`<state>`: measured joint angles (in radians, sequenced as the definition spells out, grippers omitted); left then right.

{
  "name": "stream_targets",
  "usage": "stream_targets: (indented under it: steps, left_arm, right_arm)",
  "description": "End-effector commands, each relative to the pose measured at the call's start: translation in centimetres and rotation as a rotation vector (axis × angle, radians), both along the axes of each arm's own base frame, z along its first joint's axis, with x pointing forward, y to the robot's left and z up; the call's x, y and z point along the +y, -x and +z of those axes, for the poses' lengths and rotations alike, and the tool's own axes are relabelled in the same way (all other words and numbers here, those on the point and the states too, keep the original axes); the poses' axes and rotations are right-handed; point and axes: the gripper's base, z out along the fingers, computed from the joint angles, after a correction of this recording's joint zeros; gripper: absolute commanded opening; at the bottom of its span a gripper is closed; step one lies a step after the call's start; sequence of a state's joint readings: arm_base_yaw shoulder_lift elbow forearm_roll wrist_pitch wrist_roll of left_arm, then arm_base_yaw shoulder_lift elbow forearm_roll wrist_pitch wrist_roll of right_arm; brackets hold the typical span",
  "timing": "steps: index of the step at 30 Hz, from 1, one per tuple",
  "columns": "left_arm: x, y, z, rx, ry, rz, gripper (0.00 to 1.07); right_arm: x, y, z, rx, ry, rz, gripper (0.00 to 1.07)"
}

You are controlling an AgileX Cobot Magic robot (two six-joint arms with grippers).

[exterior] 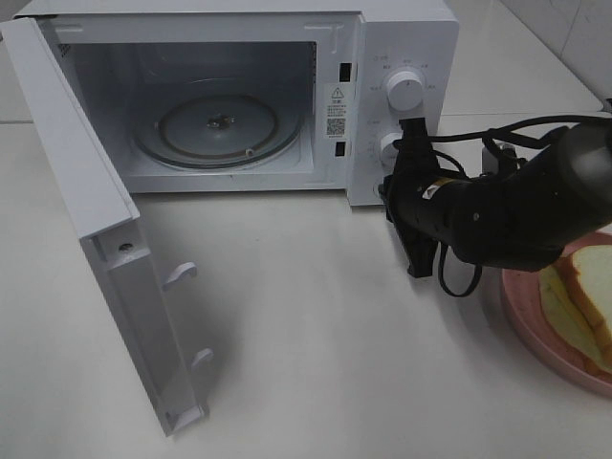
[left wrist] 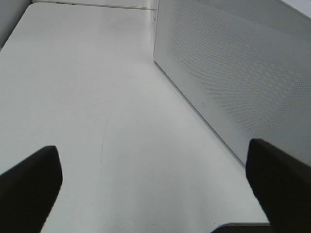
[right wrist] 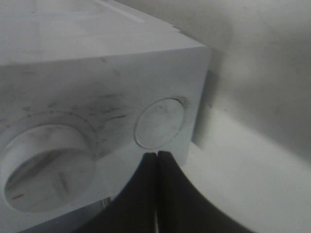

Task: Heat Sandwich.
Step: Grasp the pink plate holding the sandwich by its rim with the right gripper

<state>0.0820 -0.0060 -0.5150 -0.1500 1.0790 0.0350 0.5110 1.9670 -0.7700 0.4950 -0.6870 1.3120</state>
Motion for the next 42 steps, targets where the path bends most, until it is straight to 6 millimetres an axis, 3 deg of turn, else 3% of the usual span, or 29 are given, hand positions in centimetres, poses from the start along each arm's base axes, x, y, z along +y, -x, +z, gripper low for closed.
stream_targets:
  steps: [1,8,17,34,42]
  left_arm:
    - [0.0,0.2,0.0,-0.028,-0.001,-0.004,0.98]
    - [0.0,0.2,0.0,-0.028,-0.001,-0.004,0.98]
    - [0.0,0.2,0.0,-0.028,-0.001,-0.004,0.98]
    - [0.0,0.2,0.0,-0.028,-0.001,-0.004,0.98]
    - [0.0,0.2,0.0,-0.028,-0.001,-0.004,0.98]
  right_arm:
    - [-0.1,1.0,1.0,0.022,0.036,0.058,0.00]
    - [-0.2,2.7,2.5,0.084,0.138,0.202,0.00]
    - [-1.2,4.3,4.8,0.135,0.407,0.519,0.00]
    - [-2.1,8.7,7.5,0.046,1.036,1.414,0.05]
    - [-3.8,10.5,9.1,0.127,1.177,1.574,0.08]
